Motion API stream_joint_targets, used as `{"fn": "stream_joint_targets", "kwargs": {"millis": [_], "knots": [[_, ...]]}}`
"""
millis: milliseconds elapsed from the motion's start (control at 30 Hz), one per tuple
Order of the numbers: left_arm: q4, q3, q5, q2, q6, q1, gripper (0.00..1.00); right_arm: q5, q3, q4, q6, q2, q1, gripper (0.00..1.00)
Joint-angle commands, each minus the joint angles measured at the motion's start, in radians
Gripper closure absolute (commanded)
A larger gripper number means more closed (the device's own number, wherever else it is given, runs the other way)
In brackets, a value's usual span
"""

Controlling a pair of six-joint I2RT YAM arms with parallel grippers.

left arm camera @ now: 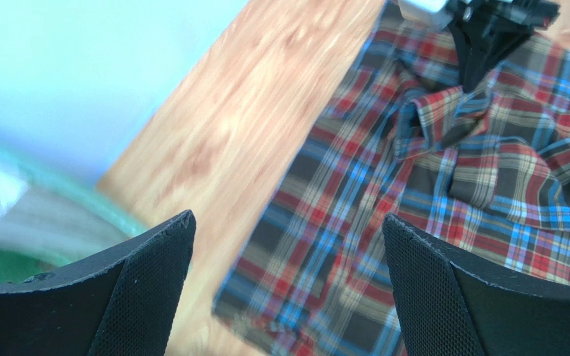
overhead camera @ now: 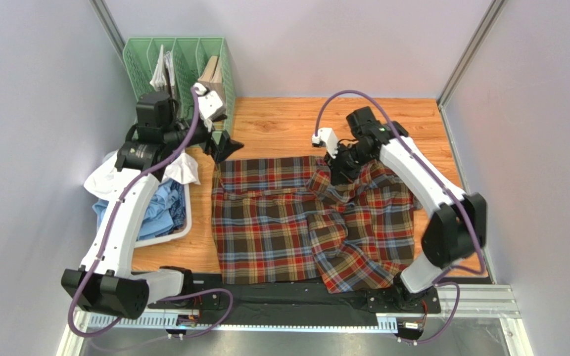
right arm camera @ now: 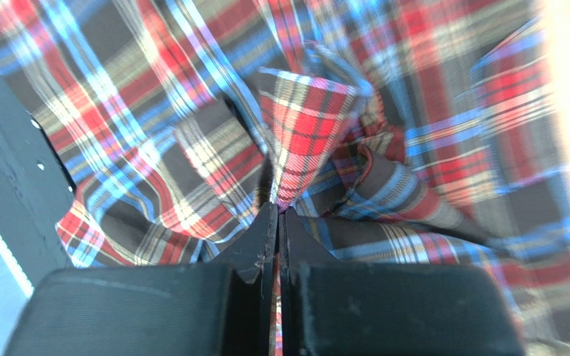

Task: Fold and stack the long sleeve shirts
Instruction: Fold the shirt

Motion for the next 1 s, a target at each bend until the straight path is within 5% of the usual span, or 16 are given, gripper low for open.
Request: {"fn": "stream_joint_targets", "kwargs": {"millis": [0, 167, 400, 867, 967], "knots": [[0.151, -0.160, 0.124, -0.088, 0.090, -0.109, 0.01, -0.099, -0.075, 0.129, -0.036, -0.223, 0.003, 1.00], [0.496, -0.450, 0.081, -0.191, 0.131, -0.350, 0.01, -0.113, -0.223, 0.236, -0.085, -0.432, 0.006, 1.00], [0.702, -0.460, 0.018, -0.032, 0.060, -0.574, 0.01, -0.104, -0.351, 0.334, -0.073, -0.607, 0.009, 1.00], [0.863, -0.374, -0.072, 0.194, -0.347, -0.651, 0.02, -0.006, -0.437, 0.434, 0.001, -0.718, 0.013, 1.00], [0.851, -0.357, -0.100, 0.218, -0.363, -0.660, 0.21, -0.012, -0.444, 0.442, 0.013, -0.739, 0.013, 1.00]]}}
